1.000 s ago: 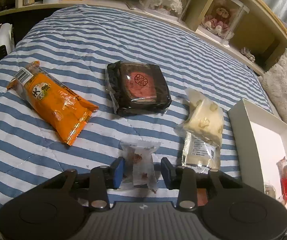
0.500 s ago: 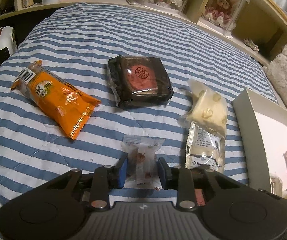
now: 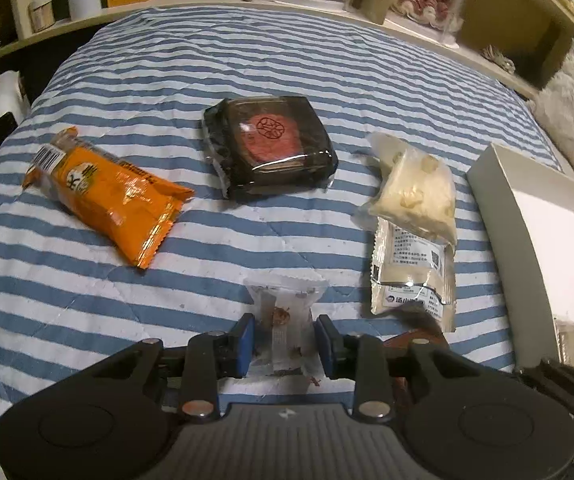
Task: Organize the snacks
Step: 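Carry the brown bar and clear packet into the white tray and open both tools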
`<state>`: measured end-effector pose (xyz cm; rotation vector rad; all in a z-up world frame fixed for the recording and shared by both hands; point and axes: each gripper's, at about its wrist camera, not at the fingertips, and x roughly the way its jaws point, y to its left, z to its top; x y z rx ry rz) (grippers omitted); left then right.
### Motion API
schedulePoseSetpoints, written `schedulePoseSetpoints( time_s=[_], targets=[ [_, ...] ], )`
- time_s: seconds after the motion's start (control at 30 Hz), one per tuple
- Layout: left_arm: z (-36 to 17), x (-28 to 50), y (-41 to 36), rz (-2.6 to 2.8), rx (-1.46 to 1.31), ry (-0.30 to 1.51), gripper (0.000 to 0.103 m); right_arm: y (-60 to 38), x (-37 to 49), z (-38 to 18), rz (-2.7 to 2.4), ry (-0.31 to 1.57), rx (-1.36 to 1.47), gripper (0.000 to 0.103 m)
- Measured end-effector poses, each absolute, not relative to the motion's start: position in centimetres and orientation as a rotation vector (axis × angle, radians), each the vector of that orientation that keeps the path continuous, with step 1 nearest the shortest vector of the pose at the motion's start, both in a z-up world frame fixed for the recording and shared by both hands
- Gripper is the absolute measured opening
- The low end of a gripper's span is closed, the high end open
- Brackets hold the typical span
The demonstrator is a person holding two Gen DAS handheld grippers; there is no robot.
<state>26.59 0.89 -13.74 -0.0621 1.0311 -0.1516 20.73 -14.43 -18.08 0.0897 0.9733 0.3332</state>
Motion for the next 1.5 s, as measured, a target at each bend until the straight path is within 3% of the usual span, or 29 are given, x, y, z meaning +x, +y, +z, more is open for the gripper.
schedulePoseSetpoints(
  time_s=[0.1, 0.13, 0.23, 0.93, 1.5],
  targets=[
    [-13.8, 26.6, 0.8, -0.155, -0.049, 1.025, 0.034, -14.3, 20.7, -18.3, 0.343, 0.962, 0.061, 0.064],
    [-13.7, 26.5, 0.8, -0.154, -0.047, 1.022, 0.033, -14.2, 20.6, -18.3, 0.343, 0.956, 0.044, 0.056],
    [-13.3, 26.2, 1.1, -0.158, -0.072, 1.014, 0.032, -15.0, 20.4, -17.9, 0.371, 0.961, 0.08, 0.047],
    [-6.2, 19.2, 1.8, -0.188, -0.221, 0.809, 0.031, -20.1, 16.2, -9.9, 0.445, 0.778, 0.119, 0.047],
    [-4.8, 15.8, -7.4, -0.356, -0.281, 0.753, 0.031, -31.7, 13.3, -7.8, 0.277, 0.736, 0.16, 0.047]
  ],
)
